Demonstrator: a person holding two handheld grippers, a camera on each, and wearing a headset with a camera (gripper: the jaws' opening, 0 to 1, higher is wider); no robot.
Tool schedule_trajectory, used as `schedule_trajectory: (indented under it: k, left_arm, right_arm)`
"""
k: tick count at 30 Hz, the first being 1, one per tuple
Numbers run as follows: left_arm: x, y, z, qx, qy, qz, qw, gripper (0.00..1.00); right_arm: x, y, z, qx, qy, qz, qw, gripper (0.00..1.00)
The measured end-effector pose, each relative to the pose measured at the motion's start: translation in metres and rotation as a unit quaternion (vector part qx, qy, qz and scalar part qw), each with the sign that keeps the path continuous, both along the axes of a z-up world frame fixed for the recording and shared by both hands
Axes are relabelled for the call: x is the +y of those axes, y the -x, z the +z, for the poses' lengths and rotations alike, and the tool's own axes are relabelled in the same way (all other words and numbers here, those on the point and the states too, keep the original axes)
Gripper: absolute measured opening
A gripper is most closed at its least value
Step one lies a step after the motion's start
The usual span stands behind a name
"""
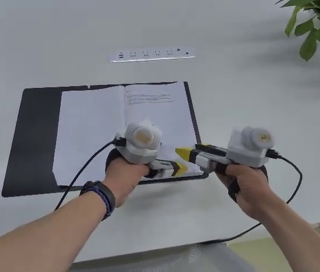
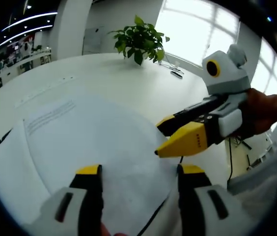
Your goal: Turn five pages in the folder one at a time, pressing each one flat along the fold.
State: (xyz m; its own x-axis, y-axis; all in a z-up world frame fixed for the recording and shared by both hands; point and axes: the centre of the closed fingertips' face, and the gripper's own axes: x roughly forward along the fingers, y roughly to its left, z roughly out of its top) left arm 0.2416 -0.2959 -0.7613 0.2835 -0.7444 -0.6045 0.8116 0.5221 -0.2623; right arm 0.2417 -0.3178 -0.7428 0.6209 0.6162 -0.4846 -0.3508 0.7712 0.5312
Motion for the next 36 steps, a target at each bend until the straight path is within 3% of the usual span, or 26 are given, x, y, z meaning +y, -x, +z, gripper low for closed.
schedule_trajectory:
  k: [7,10,17,36]
  left_arm:
    - [0.011,0.006,0.01,-0.007,0.006,0.016,0.9998,0.66]
    - [0.019,0.007,0.015,-0.01,0.01,0.029,0.9995,0.66]
    - [0.04,0.01,0.023,-0.022,0.009,0.044,0.9987,0.66]
    - [0.102,0.007,0.048,-0.048,0.009,0.102,0.9935,0.68]
  right_arm:
    - [-0.001,0.006,-0.008,0.017,0.002,-0.02,0.9996,0.15]
    - [0.001,0.005,-0.004,0.017,-0.013,-0.034,0.9992,0.11]
    - [0.004,0.003,0.004,0.002,-0.01,-0.033,0.9994,0.0]
    - [0.038,0.003,0.028,-0.03,-0.003,-0.004,0.9995,0.0]
